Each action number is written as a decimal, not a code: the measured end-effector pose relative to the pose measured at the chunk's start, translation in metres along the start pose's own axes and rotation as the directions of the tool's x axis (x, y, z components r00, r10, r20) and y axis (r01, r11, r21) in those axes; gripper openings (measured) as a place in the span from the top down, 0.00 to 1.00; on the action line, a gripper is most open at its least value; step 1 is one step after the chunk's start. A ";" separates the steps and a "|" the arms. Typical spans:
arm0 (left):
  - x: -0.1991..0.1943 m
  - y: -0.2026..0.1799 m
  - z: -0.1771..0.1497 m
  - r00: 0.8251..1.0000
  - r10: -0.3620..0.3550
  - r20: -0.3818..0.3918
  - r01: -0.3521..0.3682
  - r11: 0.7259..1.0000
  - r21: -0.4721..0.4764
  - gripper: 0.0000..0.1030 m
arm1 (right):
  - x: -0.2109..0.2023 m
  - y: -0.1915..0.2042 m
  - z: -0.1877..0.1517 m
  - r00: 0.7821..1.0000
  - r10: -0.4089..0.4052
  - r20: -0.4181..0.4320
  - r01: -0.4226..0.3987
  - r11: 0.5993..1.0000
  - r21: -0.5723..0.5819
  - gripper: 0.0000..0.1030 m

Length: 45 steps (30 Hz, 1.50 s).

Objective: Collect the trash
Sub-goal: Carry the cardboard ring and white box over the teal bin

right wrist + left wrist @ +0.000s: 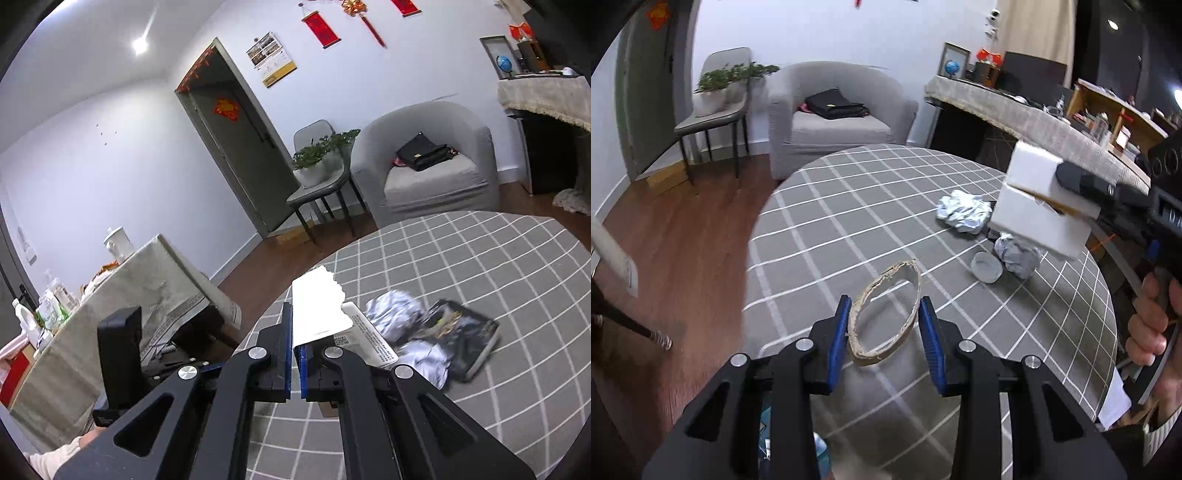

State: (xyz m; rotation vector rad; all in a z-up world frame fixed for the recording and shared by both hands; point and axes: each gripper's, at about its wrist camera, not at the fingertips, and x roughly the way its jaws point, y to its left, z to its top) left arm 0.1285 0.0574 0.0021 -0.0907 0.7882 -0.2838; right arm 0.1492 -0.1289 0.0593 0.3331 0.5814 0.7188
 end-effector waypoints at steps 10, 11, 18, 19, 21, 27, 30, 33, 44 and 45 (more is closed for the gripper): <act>-0.034 0.028 -0.023 0.999 0.050 0.021 -0.048 0.995 -0.091 0.62 | 0.024 0.046 -0.027 0.998 0.018 -0.062 -0.021 0.999 -0.038 0.97; -0.038 0.031 -0.025 0.998 0.055 0.025 -0.053 0.994 -0.098 0.62 | 0.026 0.050 -0.030 0.997 0.020 -0.068 -0.023 0.999 -0.043 0.97; -0.059 0.052 -0.041 0.995 0.097 0.031 -0.092 0.986 -0.137 0.62 | 0.041 0.081 -0.044 0.994 0.020 -0.104 -0.031 0.995 -0.100 0.97; -0.062 0.054 -0.042 0.994 0.099 0.035 -0.093 0.986 -0.138 0.62 | 0.044 0.086 -0.046 0.994 0.018 -0.112 -0.031 0.993 -0.113 0.97; -0.067 0.059 -0.045 0.994 0.104 0.039 -0.098 0.985 -0.144 0.62 | 0.050 0.094 -0.050 0.992 0.014 -0.127 -0.031 0.990 -0.135 0.97; -0.070 0.082 -0.055 0.990 0.143 0.020 -0.138 0.977 -0.165 0.62 | 0.063 0.112 -0.056 0.987 0.018 -0.158 -0.045 0.984 -0.172 0.97; -0.070 0.094 -0.061 0.988 0.154 0.008 -0.150 0.971 -0.184 0.62 | 0.070 0.121 -0.058 0.986 0.028 -0.165 -0.059 0.981 -0.182 0.97; -0.069 0.106 -0.070 0.985 0.169 -0.015 -0.169 0.968 -0.184 0.62 | 0.081 0.133 -0.060 0.983 0.046 -0.178 -0.080 0.979 -0.186 0.97; -0.065 0.158 -0.108 0.973 0.197 -0.119 -0.220 0.948 -0.231 0.62 | 0.133 0.184 -0.086 0.962 0.065 -0.266 -0.136 0.956 -0.259 0.97; -0.064 0.164 -0.113 0.971 0.201 -0.131 -0.228 0.945 -0.234 0.62 | 0.138 0.187 -0.089 0.959 0.064 -0.277 -0.140 0.955 -0.262 0.97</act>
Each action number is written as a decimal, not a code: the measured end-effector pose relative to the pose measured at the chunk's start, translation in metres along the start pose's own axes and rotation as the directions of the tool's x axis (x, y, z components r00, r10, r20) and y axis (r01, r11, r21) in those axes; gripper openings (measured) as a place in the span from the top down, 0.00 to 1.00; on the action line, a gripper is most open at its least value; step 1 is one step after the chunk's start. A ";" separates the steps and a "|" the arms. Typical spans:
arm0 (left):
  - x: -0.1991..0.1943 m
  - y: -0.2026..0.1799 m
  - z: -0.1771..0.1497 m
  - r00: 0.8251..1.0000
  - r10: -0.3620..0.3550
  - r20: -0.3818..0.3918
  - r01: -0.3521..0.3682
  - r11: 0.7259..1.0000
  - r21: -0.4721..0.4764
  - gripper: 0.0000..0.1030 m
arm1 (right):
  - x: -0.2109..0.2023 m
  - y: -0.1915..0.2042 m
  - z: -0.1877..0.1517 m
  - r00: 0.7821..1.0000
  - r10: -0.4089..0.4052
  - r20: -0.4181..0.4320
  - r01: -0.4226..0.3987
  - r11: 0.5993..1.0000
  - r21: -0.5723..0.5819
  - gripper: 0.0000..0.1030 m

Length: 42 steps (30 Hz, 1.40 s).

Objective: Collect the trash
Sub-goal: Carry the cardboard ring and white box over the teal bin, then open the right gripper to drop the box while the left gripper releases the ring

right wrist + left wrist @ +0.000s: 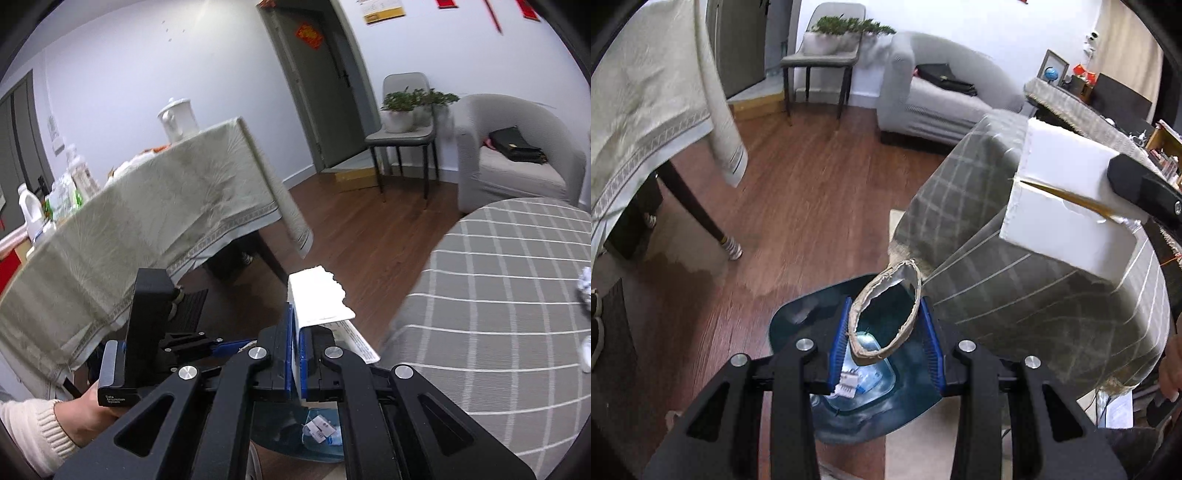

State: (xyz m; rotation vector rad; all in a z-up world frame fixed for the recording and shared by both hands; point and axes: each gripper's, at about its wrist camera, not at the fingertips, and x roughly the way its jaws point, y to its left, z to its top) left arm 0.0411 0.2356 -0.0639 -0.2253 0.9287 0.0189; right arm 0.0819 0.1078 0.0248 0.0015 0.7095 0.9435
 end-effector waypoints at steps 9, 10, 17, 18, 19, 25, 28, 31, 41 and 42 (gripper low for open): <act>0.023 0.038 -0.021 0.994 0.032 -0.107 -0.037 0.998 -0.045 0.62 | 0.038 0.017 -0.005 0.997 -0.006 -0.074 0.003 0.999 -0.039 1.00; 0.026 0.041 -0.022 0.992 0.034 -0.118 -0.040 0.998 -0.048 0.62 | 0.042 0.019 -0.007 0.996 -0.005 -0.084 0.001 0.999 -0.045 1.00; 0.039 0.057 -0.033 0.983 0.029 -0.179 -0.041 0.997 -0.065 0.63 | 0.062 0.022 -0.013 0.991 -0.001 -0.134 -0.005 0.999 -0.044 1.00; 0.042 0.057 -0.036 0.981 0.030 -0.192 -0.043 0.997 -0.067 0.63 | 0.064 0.023 -0.014 0.990 -0.002 -0.143 -0.004 0.999 -0.043 1.00; 0.045 0.057 -0.039 0.978 0.029 -0.207 -0.044 0.997 -0.067 0.63 | 0.067 0.024 -0.015 0.988 -0.002 -0.156 -0.004 0.999 -0.044 1.00; 0.063 0.054 -0.051 0.960 0.032 -0.278 -0.050 0.997 -0.058 0.63 | 0.091 0.021 -0.030 0.956 -0.027 -0.292 0.020 0.999 -0.027 1.00; 0.072 0.051 -0.058 0.951 0.030 -0.309 -0.048 0.997 -0.052 0.63 | 0.102 0.017 -0.041 0.932 -0.030 -0.362 0.025 1.000 -0.018 1.00; 0.081 0.048 -0.065 0.940 0.034 -0.340 -0.051 0.998 -0.042 0.63 | 0.111 0.014 -0.053 0.900 -0.027 -0.435 0.026 1.000 -0.008 1.00; 0.104 0.045 -0.082 0.910 0.037 -0.412 -0.051 0.998 -0.022 0.63 | 0.116 0.010 -0.064 0.885 -0.061 -0.462 0.063 0.998 -0.010 0.43; 0.104 0.044 -0.083 0.909 0.036 -0.414 -0.049 0.999 -0.021 0.63 | 0.114 0.009 -0.064 0.885 -0.068 -0.460 0.071 0.997 -0.012 0.41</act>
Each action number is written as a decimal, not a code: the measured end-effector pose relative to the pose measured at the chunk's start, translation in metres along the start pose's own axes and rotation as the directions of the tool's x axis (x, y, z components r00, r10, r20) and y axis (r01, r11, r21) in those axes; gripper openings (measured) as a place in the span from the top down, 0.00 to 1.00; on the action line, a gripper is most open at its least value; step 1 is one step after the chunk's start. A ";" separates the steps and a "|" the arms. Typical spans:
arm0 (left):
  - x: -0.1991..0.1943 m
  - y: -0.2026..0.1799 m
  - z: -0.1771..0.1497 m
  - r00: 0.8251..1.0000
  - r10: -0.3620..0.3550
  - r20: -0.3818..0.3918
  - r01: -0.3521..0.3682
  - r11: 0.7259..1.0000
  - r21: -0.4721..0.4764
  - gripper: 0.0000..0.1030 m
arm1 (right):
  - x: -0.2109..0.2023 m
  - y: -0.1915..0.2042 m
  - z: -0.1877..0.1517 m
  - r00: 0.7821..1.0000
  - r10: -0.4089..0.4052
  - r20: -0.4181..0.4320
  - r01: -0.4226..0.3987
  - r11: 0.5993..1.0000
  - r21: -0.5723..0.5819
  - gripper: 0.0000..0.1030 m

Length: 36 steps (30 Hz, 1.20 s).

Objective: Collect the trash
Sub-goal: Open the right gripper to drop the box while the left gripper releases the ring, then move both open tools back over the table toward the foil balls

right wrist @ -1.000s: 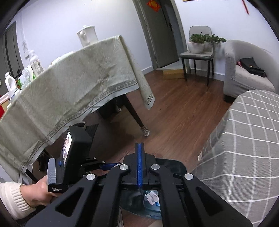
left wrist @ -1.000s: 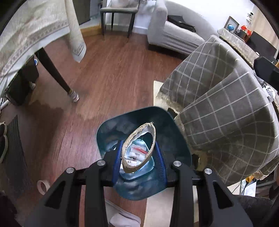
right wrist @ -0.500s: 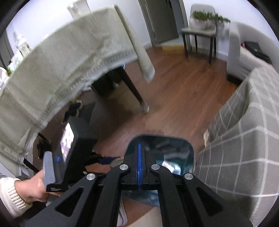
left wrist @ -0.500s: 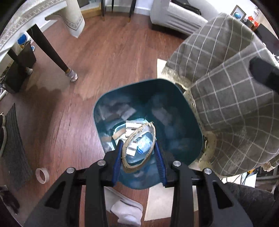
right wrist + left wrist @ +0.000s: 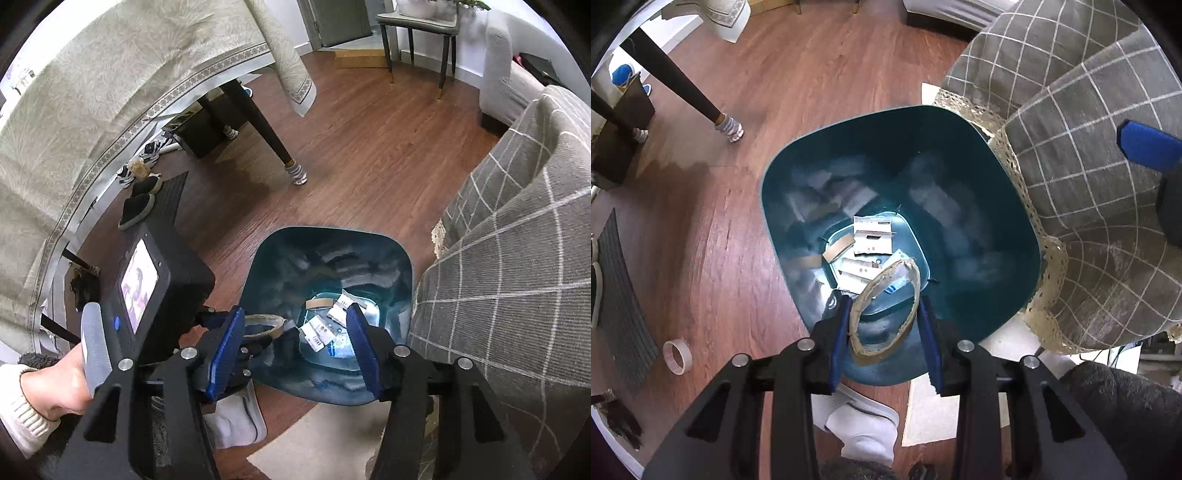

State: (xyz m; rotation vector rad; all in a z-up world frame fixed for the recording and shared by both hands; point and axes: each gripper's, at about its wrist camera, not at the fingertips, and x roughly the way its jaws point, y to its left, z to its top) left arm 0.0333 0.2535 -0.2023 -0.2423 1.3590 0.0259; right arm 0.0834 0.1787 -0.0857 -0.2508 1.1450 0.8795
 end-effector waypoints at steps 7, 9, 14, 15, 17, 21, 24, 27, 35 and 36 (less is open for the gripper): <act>0.005 -0.001 -0.002 1.000 -0.013 -0.024 0.013 1.000 -0.007 0.52 | -0.003 -0.008 0.003 1.000 0.009 0.015 -0.010 0.999 0.030 0.36; 0.001 0.002 -0.001 1.000 -0.019 -0.012 0.019 1.000 -0.021 0.51 | -0.003 -0.008 0.004 1.000 0.008 0.018 -0.008 0.999 0.031 0.36; -0.018 0.007 0.004 0.998 -0.024 0.063 0.027 0.998 -0.049 0.46 | -0.003 -0.007 0.005 1.000 0.003 0.018 -0.004 1.000 0.027 0.36; -0.023 0.006 0.004 0.997 -0.019 0.080 0.022 0.999 -0.043 0.44 | -0.004 -0.007 0.005 1.000 0.004 0.020 -0.005 1.000 0.027 0.36; -0.033 0.005 0.006 0.993 -0.034 0.114 0.039 0.998 -0.042 0.43 | -0.007 -0.008 0.006 0.999 0.007 0.037 -0.008 0.999 0.031 0.36; -0.046 0.005 0.008 0.985 -0.052 0.162 0.060 0.997 -0.046 0.41 | -0.019 -0.007 0.009 0.996 0.027 0.089 -0.030 0.999 0.030 0.36; -0.053 0.008 0.010 0.981 -0.040 0.190 0.052 0.997 -0.054 0.41 | -0.038 -0.002 0.013 0.985 0.055 0.165 -0.057 0.998 0.010 0.36; -0.064 0.010 0.013 0.973 -0.028 0.227 0.043 0.997 -0.061 0.41 | -0.054 0.001 0.014 0.972 0.055 0.230 -0.053 0.999 -0.011 0.36; -0.105 0.003 0.020 0.932 -0.033 0.360 0.052 0.998 -0.042 0.41 | -0.089 -0.009 0.013 0.939 0.034 0.342 -0.030 0.999 -0.017 0.35; -0.109 0.001 0.021 0.927 -0.034 0.374 0.052 0.998 -0.038 0.41 | -0.092 -0.011 0.013 0.936 0.028 0.351 -0.025 1.000 -0.013 0.35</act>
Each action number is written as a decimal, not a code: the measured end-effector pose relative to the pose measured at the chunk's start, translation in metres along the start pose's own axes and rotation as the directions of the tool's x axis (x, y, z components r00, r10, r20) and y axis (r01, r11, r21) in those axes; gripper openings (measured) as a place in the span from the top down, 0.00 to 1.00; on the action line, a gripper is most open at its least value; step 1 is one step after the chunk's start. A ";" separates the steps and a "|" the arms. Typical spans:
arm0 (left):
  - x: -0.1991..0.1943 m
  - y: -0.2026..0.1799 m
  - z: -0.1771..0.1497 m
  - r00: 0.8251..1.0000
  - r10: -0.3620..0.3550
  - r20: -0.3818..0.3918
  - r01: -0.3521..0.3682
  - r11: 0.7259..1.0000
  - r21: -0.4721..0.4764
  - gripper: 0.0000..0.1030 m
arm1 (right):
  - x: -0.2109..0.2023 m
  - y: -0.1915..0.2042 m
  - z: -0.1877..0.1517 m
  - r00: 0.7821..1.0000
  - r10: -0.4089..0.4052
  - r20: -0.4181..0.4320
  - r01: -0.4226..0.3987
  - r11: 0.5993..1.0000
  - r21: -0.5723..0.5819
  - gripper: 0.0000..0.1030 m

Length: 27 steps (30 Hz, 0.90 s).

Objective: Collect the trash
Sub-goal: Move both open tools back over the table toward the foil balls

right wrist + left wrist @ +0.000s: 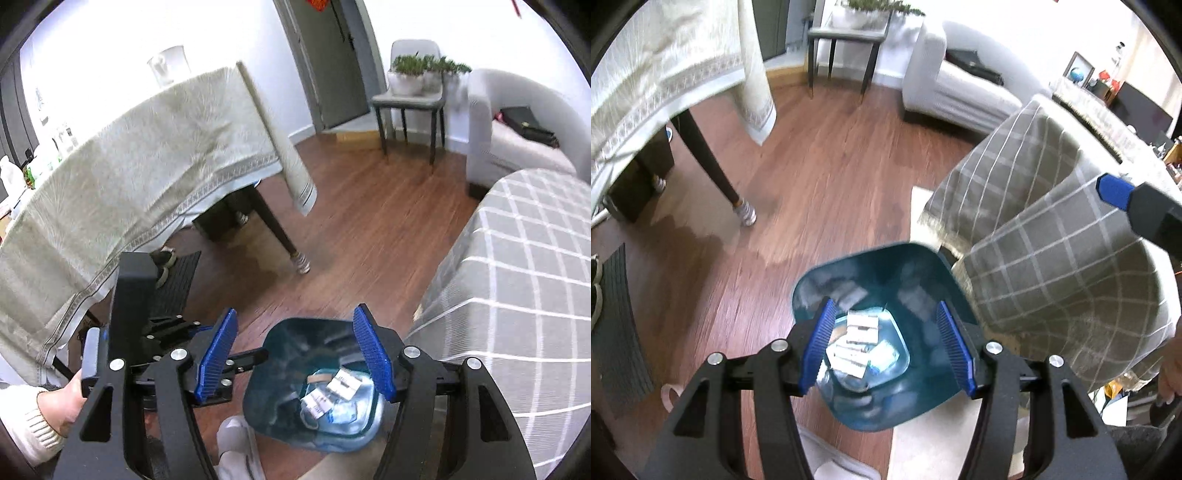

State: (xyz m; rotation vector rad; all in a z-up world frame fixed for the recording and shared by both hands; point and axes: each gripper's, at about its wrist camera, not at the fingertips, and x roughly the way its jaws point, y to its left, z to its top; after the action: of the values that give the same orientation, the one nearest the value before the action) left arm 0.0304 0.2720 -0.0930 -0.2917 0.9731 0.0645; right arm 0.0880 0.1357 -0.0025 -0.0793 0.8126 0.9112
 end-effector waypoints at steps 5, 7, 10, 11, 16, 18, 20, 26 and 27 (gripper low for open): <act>-0.022 -0.015 0.012 0.994 -0.042 0.105 0.042 0.999 0.011 0.40 | -0.018 -0.012 0.003 0.998 -0.033 0.055 0.032 0.999 0.016 0.33; -0.029 -0.023 0.015 0.989 -0.060 0.137 0.059 0.998 0.010 0.39 | -0.026 -0.015 0.002 0.996 -0.055 0.071 0.055 0.998 0.009 0.33; -0.043 -0.041 0.025 0.977 -0.103 0.188 0.102 0.995 0.012 0.37 | -0.039 -0.022 -0.001 0.992 -0.092 0.091 0.093 0.996 -0.003 0.31; -0.046 -0.048 0.026 0.973 -0.107 0.203 0.104 0.994 0.023 0.37 | -0.044 -0.026 -0.002 0.990 -0.102 0.096 0.103 0.995 -0.004 0.31; -0.056 -0.084 0.030 0.959 -0.131 0.250 0.113 0.990 0.085 0.32 | -0.067 -0.043 -0.009 0.983 -0.147 0.109 0.148 0.989 0.005 0.29; -0.058 -0.097 0.032 0.955 -0.142 0.259 0.120 0.988 0.102 0.31 | -0.076 -0.050 -0.011 0.979 -0.167 0.116 0.166 0.986 0.014 0.28; -0.061 -0.110 0.033 0.950 -0.152 0.272 0.121 0.985 0.126 0.31 | -0.087 -0.059 -0.013 0.974 -0.186 0.128 0.184 0.983 0.026 0.28; -0.057 -0.144 0.033 0.947 -0.158 0.280 0.112 0.979 0.172 0.30 | -0.114 -0.088 -0.021 0.959 -0.241 0.149 0.230 0.969 0.084 0.27; -0.056 -0.149 0.034 0.946 -0.163 0.281 0.117 0.978 0.174 0.30 | -0.119 -0.094 -0.022 0.956 -0.249 0.153 0.237 0.967 0.094 0.27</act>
State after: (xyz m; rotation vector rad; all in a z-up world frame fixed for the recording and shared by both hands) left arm 0.0536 0.1429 0.0034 -0.2002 0.6543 -0.0959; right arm 0.1022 -0.0124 0.0350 -0.0377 0.6658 0.6449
